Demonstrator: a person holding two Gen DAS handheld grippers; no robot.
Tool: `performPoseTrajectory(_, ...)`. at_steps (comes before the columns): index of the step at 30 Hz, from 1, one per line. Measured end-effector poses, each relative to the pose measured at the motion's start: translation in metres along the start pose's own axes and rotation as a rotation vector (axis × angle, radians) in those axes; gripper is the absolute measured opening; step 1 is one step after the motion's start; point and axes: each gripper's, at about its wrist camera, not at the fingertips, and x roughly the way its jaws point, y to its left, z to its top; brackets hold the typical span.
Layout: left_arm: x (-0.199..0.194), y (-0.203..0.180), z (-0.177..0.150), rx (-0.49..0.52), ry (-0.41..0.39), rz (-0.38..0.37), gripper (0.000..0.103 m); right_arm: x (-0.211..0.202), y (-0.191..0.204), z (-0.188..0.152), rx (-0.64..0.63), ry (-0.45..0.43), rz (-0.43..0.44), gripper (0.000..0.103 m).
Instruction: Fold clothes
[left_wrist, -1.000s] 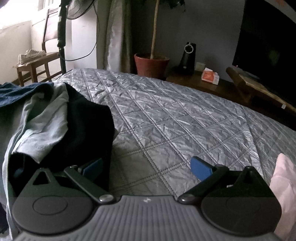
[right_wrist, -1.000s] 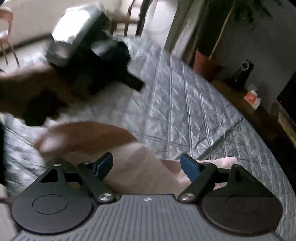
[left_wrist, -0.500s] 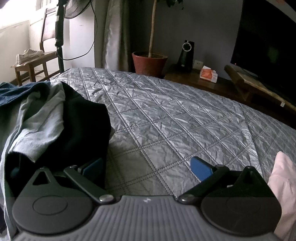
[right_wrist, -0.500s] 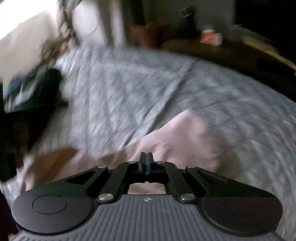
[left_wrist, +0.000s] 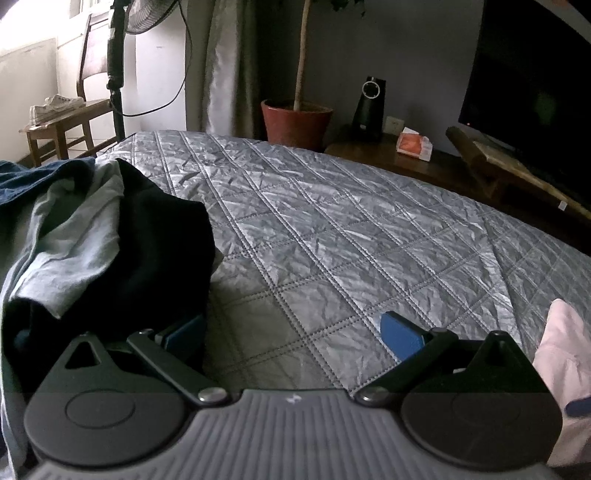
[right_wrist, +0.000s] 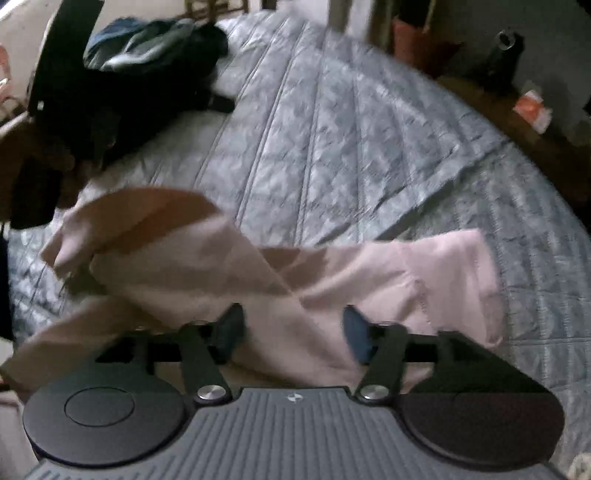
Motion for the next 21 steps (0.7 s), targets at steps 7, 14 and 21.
performPoseTrajectory(7,0.000,-0.001,-0.001,0.006,0.006,-0.003,0.101,-0.010,0.015,-0.020,0.055,0.006,0.041,0.001)
performPoseTrajectory(14,-0.002,0.001,0.000,-0.010,-0.011,0.007,0.101,-0.047,0.026,-0.036,0.217,-0.121,0.148,0.001)
performPoseTrajectory(21,-0.005,0.006,0.001,-0.044,-0.052,0.047,0.101,-0.094,0.006,0.038,0.184,-0.435,-0.042,0.001)
